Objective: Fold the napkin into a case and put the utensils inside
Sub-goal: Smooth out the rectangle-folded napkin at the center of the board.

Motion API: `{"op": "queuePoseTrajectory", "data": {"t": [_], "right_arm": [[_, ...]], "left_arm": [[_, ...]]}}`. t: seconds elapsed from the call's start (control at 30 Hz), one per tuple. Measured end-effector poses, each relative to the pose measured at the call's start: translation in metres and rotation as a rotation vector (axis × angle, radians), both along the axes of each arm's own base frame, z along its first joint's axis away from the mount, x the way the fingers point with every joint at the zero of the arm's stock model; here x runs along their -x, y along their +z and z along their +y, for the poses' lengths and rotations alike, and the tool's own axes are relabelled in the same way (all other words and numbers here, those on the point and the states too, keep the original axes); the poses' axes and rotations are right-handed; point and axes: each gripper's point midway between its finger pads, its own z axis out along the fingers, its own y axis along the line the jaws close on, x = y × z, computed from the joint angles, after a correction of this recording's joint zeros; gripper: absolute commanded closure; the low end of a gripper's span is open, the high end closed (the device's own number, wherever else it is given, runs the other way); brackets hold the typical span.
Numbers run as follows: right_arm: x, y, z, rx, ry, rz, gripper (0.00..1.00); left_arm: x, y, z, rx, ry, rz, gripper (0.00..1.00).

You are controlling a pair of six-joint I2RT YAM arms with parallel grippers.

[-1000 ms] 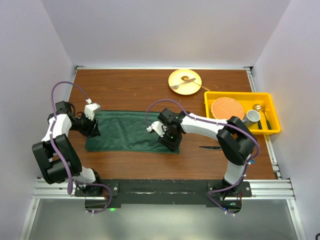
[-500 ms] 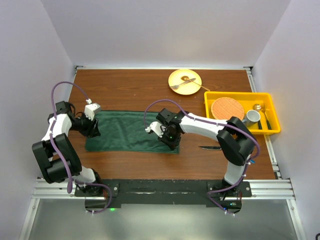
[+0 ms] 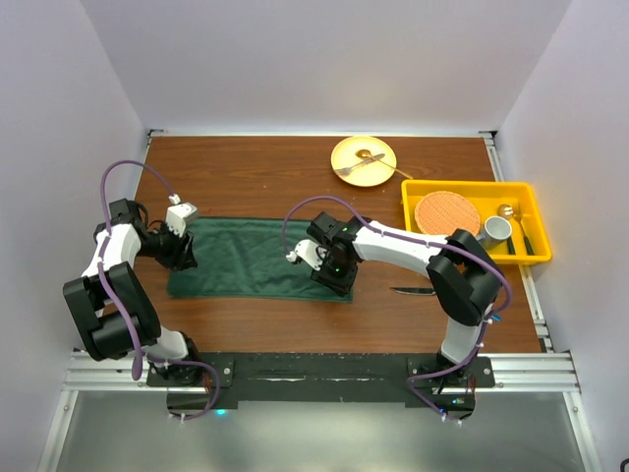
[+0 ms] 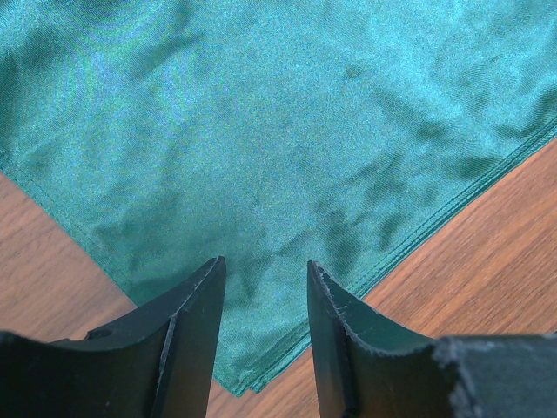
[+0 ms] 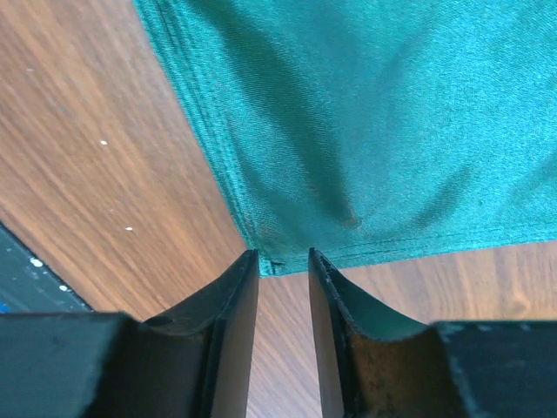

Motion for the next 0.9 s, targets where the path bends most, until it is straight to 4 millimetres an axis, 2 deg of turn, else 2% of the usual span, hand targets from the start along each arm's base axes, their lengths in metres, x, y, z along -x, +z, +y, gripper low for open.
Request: {"op": "queuePoseTrajectory", "data": {"t": [0.23,0.47,0.6,0.63,0.73,0.9], "right_arm": [[-0.002,-0.008,-0.003,0.022,0.0,-0.006,0.7],[0.002,-0.015,-0.003,0.038,0.009,0.009,0.67],[0.003,-0.015,-0.003,0.037,0.012,0.009,0.8],[0.003,-0.015,-0.002,0.037,0.011,0.009,0.87],[0.003,-0.016,-0.003,0.039,0.014,0.01,1.0],[0.003,-0.016,-0.003,0.039,0.016,0.011,1.0]], "left_arm": [[-0.001,0.0,0.001,-0.001,0.0,-0.001,0.53],[-0.001,-0.002,0.001,0.004,0.0,0.01,0.53],[-0.001,-0.003,0.001,0.004,0.0,0.011,0.53],[-0.001,-0.003,0.001,0.004,0.0,0.011,0.53],[-0.002,-0.002,0.001,0.001,0.0,0.008,0.53],[-0.002,-0.001,0.002,0.0,0.001,0.006,0.53]]}}
